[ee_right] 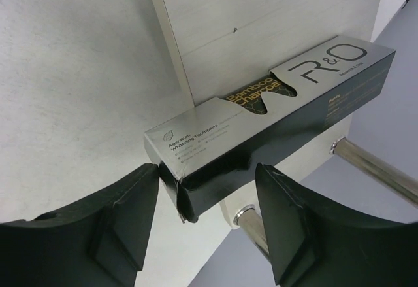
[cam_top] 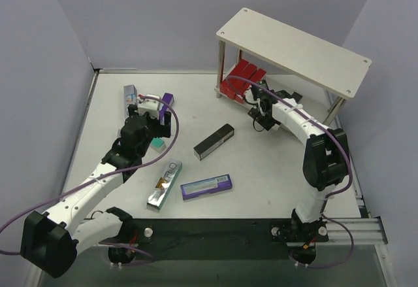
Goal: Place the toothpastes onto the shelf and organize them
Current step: Adjust the toothpaste on the shelf.
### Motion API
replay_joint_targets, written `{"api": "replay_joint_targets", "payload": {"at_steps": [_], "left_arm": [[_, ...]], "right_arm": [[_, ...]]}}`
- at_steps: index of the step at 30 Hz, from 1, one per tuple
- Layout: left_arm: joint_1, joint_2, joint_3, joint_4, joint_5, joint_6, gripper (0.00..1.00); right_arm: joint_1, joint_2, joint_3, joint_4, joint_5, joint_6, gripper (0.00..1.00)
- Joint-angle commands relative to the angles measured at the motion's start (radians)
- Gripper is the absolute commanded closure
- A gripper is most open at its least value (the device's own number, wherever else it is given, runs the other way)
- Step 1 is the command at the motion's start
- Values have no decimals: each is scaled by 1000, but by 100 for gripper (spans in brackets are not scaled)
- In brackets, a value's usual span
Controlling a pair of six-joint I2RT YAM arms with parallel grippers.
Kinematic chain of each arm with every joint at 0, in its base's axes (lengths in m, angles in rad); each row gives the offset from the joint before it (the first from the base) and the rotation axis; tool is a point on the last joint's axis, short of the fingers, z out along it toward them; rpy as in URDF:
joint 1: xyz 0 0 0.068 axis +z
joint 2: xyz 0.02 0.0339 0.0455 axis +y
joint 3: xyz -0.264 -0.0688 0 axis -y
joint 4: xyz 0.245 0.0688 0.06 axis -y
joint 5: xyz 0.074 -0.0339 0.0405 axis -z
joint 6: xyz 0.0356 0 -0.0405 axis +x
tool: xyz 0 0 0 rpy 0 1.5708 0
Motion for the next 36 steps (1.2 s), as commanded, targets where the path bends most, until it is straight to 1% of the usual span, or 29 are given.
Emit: {"api": "replay_joint_targets", "payload": {"at_steps": [1,7,10,15,19,22,27,29,36], "left_arm": [[3,-3,-1,46,1,15,8],[3,-6,-2,48,1,14,8],[3,-7,-1,46,3,11,8],[3,-7,-2,48,6,11,8],[3,-9,1,49,10,9,9],[3,-12,-2,48,12,8,8],[3,-15,-4,51,12,6,8],[3,-20,-5,54,14,5,8],[0,-27,-10,55,17,2,8]], "right_arm": [[-6,1,22,-12,56,-35,42],[-8,0,11,5,68,-39,51],[-9,-3,10,8,71,-39,58],[18,-26,27,8,79,-13,58],[34,-42,105,8,66,16,51],[42,-8,163,16,89,10,50],[37,76,226,83,135,-2,50],[29,104,249,104,175,-21,52],[-7,194,298,150,200,-39,58]]}}
